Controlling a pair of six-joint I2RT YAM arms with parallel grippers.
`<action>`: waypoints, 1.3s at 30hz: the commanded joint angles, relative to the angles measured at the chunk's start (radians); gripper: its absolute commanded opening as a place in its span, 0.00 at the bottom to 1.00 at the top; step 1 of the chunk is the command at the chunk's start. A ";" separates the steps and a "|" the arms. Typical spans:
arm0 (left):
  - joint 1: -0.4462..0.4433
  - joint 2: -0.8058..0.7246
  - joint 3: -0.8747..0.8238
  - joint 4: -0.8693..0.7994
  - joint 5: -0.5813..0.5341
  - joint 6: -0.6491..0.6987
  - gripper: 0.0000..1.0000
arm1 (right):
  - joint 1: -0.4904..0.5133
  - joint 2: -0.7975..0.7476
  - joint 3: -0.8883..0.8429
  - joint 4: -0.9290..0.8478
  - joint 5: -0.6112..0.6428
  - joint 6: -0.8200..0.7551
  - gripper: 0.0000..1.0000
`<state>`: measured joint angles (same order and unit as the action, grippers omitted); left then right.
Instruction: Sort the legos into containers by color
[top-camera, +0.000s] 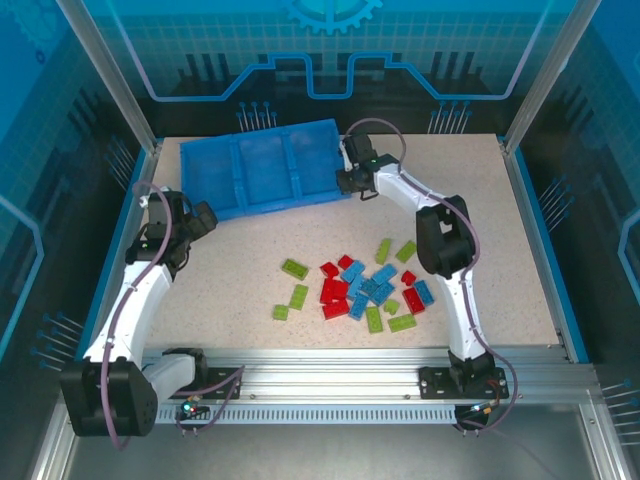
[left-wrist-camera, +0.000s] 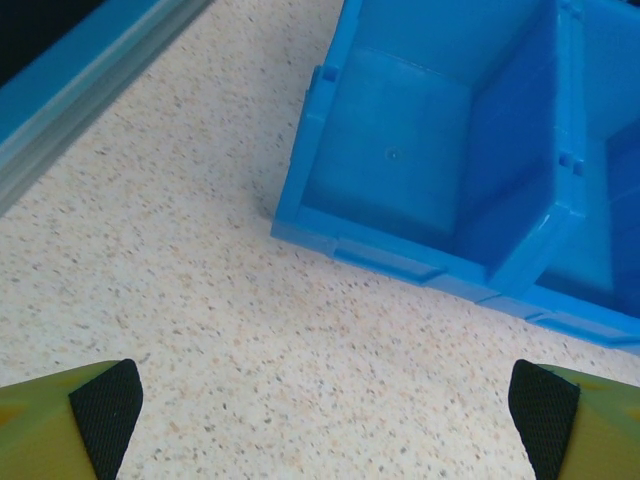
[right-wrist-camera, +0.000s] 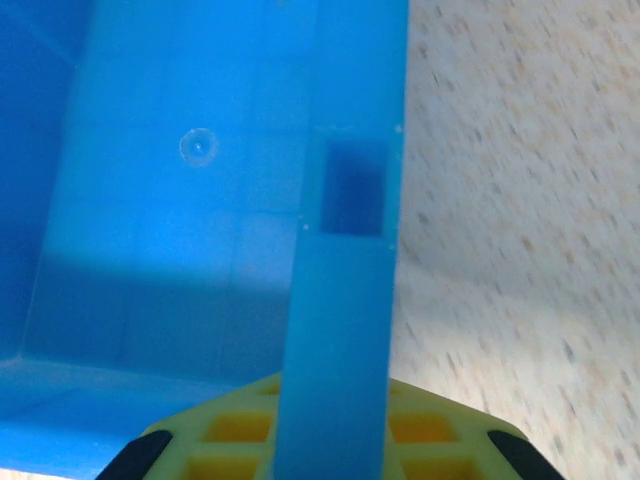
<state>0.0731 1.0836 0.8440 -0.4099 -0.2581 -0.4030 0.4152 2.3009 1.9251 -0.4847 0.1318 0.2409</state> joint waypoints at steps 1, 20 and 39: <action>-0.005 0.010 0.012 -0.074 0.149 -0.069 0.99 | -0.047 -0.123 -0.138 0.006 0.047 0.020 0.13; -0.567 0.268 0.093 -0.255 0.146 -0.691 0.99 | -0.082 -0.392 -0.527 0.041 0.077 0.117 0.13; -0.657 0.574 0.182 -0.151 0.152 -0.931 0.98 | -0.085 -0.554 -0.649 0.165 0.047 0.137 0.78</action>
<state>-0.5728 1.6314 0.9932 -0.5671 -0.1074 -1.2907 0.3389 1.8072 1.2999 -0.3729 0.1951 0.3733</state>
